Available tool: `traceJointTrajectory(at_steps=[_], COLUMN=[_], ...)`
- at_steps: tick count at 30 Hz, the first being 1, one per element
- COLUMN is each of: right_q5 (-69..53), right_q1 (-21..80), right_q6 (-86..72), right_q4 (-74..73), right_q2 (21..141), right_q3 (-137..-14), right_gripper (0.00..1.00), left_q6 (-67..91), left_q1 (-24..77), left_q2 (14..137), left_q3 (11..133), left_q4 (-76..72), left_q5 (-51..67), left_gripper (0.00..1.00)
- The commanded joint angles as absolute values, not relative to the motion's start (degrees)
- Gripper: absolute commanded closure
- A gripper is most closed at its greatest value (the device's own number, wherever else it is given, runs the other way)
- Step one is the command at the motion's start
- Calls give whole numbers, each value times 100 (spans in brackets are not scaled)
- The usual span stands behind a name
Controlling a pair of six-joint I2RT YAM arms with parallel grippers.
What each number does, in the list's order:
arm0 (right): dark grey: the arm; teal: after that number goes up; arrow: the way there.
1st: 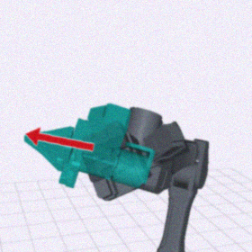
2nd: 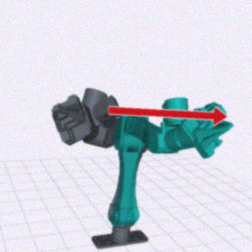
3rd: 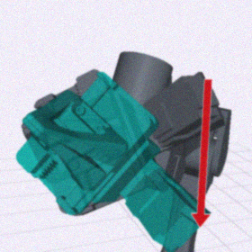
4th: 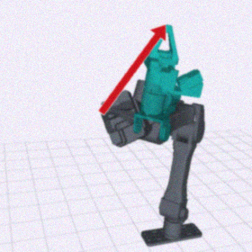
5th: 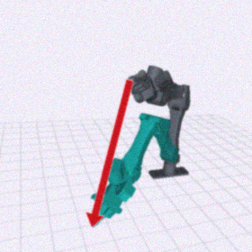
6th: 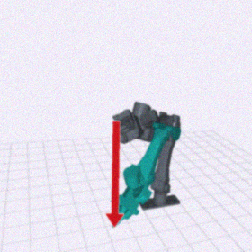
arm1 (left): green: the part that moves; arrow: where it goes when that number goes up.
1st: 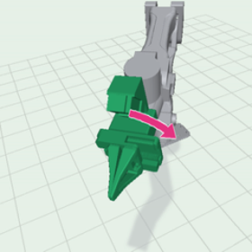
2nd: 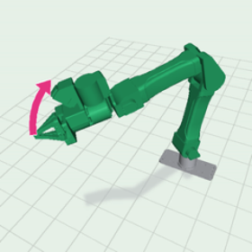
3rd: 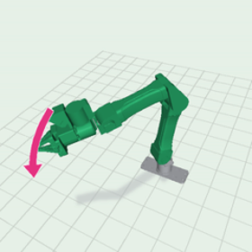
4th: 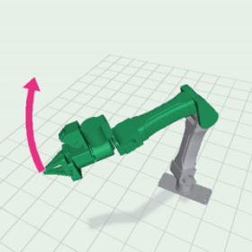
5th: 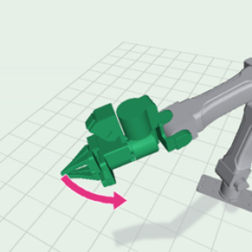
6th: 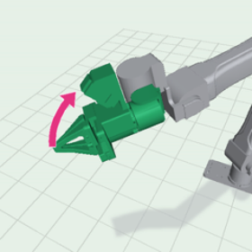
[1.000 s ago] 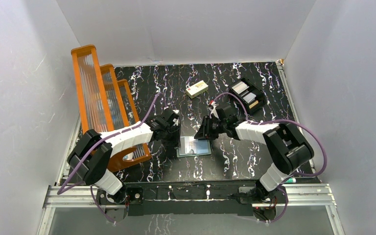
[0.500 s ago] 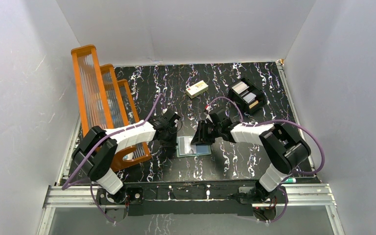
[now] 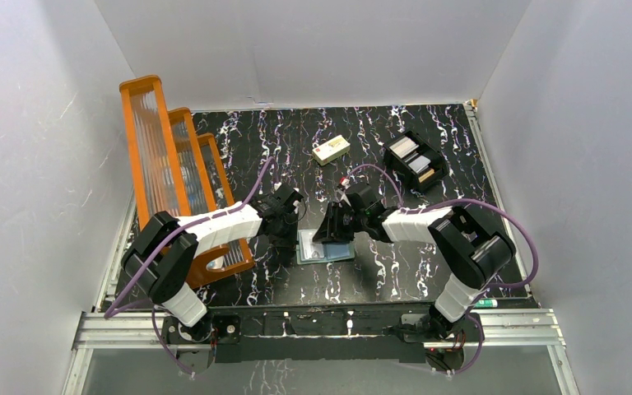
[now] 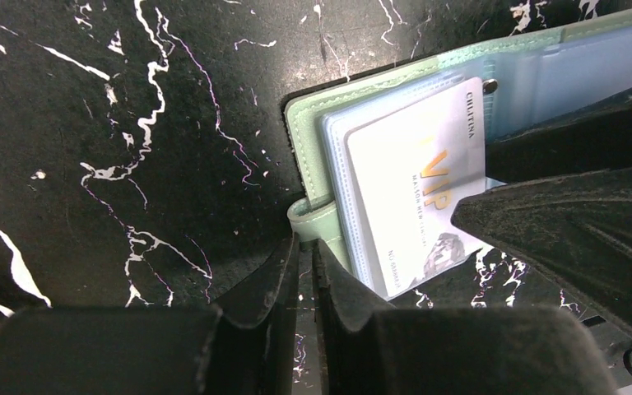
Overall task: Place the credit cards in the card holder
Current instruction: Insert the credit card into the card holder.
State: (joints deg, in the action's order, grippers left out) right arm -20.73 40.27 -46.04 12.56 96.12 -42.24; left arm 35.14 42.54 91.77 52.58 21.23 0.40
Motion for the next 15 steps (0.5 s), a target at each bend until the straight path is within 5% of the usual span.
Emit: traceJointTrajectory(at_steps=[1,7,15], right_q5=[-2347,-2306,-1832], right_q1=[4116,4138,4136], right_q6=[-5116,-5618,-5780], right_q4=[2030,2457,2029], right_q2=[9627,9518,9231], right_q3=[-4162,-3899,-3774], right_gripper=[58,71,71], left_q6=[3516,3584,3664], left_q1=[4251,4262,4263], left_q2=[9136,9124,8971], left_q3=[5371,5407,5428], left_q4=[1990,1908,1903], left_q5=[181,304,397], left_gripper=[90,91,90])
